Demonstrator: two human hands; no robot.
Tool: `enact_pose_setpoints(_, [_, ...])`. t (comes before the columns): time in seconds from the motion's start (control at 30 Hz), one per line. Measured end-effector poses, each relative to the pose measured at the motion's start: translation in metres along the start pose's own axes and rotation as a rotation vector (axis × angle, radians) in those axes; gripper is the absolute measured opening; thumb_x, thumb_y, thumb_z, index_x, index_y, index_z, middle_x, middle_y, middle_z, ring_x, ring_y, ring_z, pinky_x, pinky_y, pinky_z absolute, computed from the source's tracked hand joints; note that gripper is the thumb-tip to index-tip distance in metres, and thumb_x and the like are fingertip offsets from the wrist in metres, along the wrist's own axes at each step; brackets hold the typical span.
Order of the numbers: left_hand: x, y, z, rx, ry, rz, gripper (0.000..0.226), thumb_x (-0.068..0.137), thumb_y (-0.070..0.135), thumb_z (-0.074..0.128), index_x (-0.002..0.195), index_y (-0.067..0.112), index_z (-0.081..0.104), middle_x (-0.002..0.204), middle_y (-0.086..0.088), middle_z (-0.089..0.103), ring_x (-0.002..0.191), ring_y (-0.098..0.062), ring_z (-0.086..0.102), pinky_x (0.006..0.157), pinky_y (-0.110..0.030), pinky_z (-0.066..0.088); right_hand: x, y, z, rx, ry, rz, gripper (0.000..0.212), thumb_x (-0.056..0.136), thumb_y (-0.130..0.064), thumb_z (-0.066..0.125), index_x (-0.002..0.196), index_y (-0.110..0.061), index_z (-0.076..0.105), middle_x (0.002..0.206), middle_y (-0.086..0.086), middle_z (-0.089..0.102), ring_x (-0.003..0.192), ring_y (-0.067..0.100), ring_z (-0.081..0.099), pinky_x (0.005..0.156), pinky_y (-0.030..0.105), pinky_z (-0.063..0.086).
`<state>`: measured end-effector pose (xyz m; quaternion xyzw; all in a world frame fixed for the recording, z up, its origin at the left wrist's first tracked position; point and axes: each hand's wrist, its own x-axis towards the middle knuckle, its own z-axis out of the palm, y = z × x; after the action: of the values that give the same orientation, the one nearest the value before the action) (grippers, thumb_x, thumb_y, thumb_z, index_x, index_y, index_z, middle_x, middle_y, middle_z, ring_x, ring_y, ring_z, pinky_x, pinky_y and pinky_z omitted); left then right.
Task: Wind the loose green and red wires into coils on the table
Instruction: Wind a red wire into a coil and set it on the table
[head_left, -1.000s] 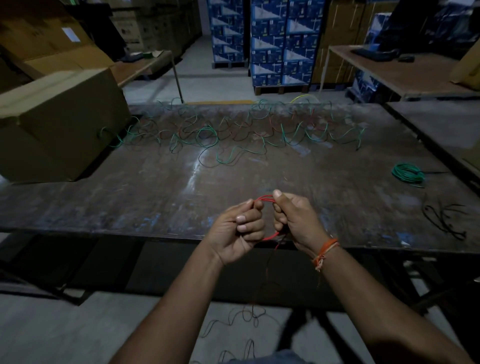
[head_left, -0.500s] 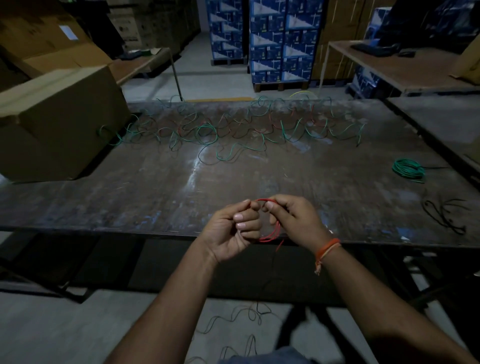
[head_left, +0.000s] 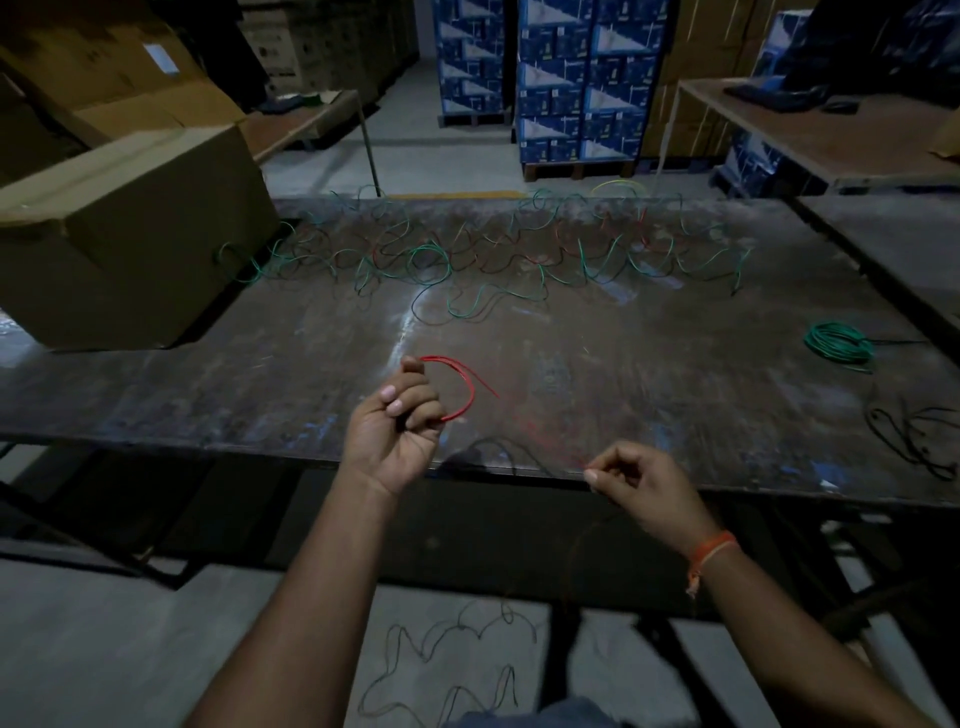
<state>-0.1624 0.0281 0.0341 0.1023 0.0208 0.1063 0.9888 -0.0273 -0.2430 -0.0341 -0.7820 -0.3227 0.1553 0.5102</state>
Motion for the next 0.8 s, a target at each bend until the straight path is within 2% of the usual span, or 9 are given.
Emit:
enact_pose_setpoints(0.07, [0.003, -0.007, 0.004, 0.129, 0.091, 0.055, 0.017, 0.079, -0.005, 0.068, 0.089, 0.007, 0.061, 0.058, 0.008, 0.048, 0.046, -0.003, 0.045, 0.044, -0.015, 0.033, -0.001, -0.022, 0.0, -0.114, -0.049, -0.165, 0.008, 0.09, -0.019, 0.075, 0.083, -0.024, 0.072, 0.079, -0.004, 0.071, 0.076, 0.015, 0.067, 0.072, 0.039, 0.055])
enact_pose_setpoints(0.13, [0.008, -0.02, 0.011, 0.311, 0.219, 0.151, 0.005, 0.092, 0.006, 0.054, 0.089, 0.006, 0.058, 0.059, 0.005, 0.049, 0.047, -0.002, 0.047, 0.044, -0.011, 0.038, -0.001, -0.051, -0.001, -0.166, -0.085, -0.326, 0.003, 0.09, -0.025, 0.073, 0.087, -0.024, 0.073, 0.082, -0.008, 0.069, 0.08, 0.012, 0.066, 0.073, 0.036, 0.054])
enact_pose_setpoints(0.2, [0.013, -0.035, 0.014, 0.503, 0.254, 0.224, 0.023, 0.105, 0.012, 0.037, 0.092, 0.003, 0.053, 0.058, 0.001, 0.052, 0.049, -0.008, 0.055, 0.046, -0.013, 0.044, 0.001, -0.078, -0.002, -0.188, -0.101, -0.438, 0.004, 0.091, -0.025, 0.072, 0.088, -0.022, 0.073, 0.082, -0.008, 0.065, 0.08, 0.013, 0.064, 0.07, 0.035, 0.052])
enact_pose_setpoints(0.3, [0.011, -0.054, 0.014, 0.801, 0.203, 0.2, 0.025, 0.108, 0.016, 0.033, 0.103, -0.002, 0.05, 0.061, -0.008, 0.06, 0.057, -0.019, 0.062, 0.049, -0.018, 0.044, 0.005, -0.107, -0.001, -0.19, -0.108, -0.535, 0.003, 0.092, -0.02, 0.073, 0.09, -0.018, 0.075, 0.082, -0.004, 0.063, 0.078, 0.014, 0.063, 0.068, 0.036, 0.051])
enact_pose_setpoints(0.37, [0.007, -0.062, 0.012, 0.962, 0.139, 0.149, 0.026, 0.108, 0.017, 0.035, 0.108, -0.004, 0.05, 0.063, -0.007, 0.063, 0.053, -0.015, 0.059, 0.05, -0.021, 0.047, 0.01, -0.118, 0.0, -0.195, -0.08, -0.564, 0.004, 0.091, -0.018, 0.074, 0.093, -0.016, 0.077, 0.082, -0.002, 0.063, 0.078, 0.014, 0.063, 0.068, 0.032, 0.05])
enact_pose_setpoints(0.5, [-0.001, -0.071, 0.014, 1.125, -0.001, 0.073, 0.032, 0.107, 0.022, 0.037, 0.089, 0.003, 0.056, 0.059, -0.009, 0.053, 0.042, -0.014, 0.046, 0.042, -0.023, 0.033, 0.024, -0.13, -0.003, -0.18, 0.011, -0.546, 0.002, 0.091, -0.015, 0.074, 0.092, -0.013, 0.076, 0.082, -0.003, 0.064, 0.078, 0.014, 0.061, 0.068, 0.021, 0.046])
enact_pose_setpoints(0.63, [-0.005, -0.072, 0.018, 0.955, 0.042, 0.0, 0.032, 0.105, 0.02, 0.033, 0.096, -0.001, 0.055, 0.047, -0.001, 0.04, 0.035, -0.006, 0.023, 0.038, -0.016, 0.023, 0.033, -0.124, 0.001, -0.126, 0.051, -0.512, 0.002, 0.09, -0.012, 0.074, 0.089, -0.012, 0.076, 0.083, 0.0, 0.067, 0.08, 0.015, 0.064, 0.07, 0.02, 0.049])
enact_pose_setpoints(0.7, [-0.005, -0.071, 0.018, 0.77, 0.041, -0.037, 0.034, 0.102, 0.025, 0.036, 0.092, 0.001, 0.058, 0.045, 0.005, 0.034, 0.034, -0.003, 0.022, 0.039, -0.018, 0.012, 0.037, -0.113, 0.008, -0.015, 0.102, -0.441, 0.002, 0.09, -0.012, 0.074, 0.091, -0.012, 0.076, 0.085, 0.001, 0.07, 0.082, 0.014, 0.066, 0.073, 0.025, 0.053])
enact_pose_setpoints(0.8, [-0.007, -0.068, 0.017, 0.627, 0.02, -0.107, 0.034, 0.099, 0.025, 0.038, 0.088, 0.006, 0.063, 0.046, 0.009, 0.032, 0.035, 0.0, 0.024, 0.04, -0.019, 0.008, 0.04, -0.094, 0.019, 0.165, 0.099, -0.27, 0.007, 0.094, -0.015, 0.07, 0.1, -0.013, 0.074, 0.094, 0.004, 0.071, 0.087, 0.013, 0.066, 0.078, 0.029, 0.054])
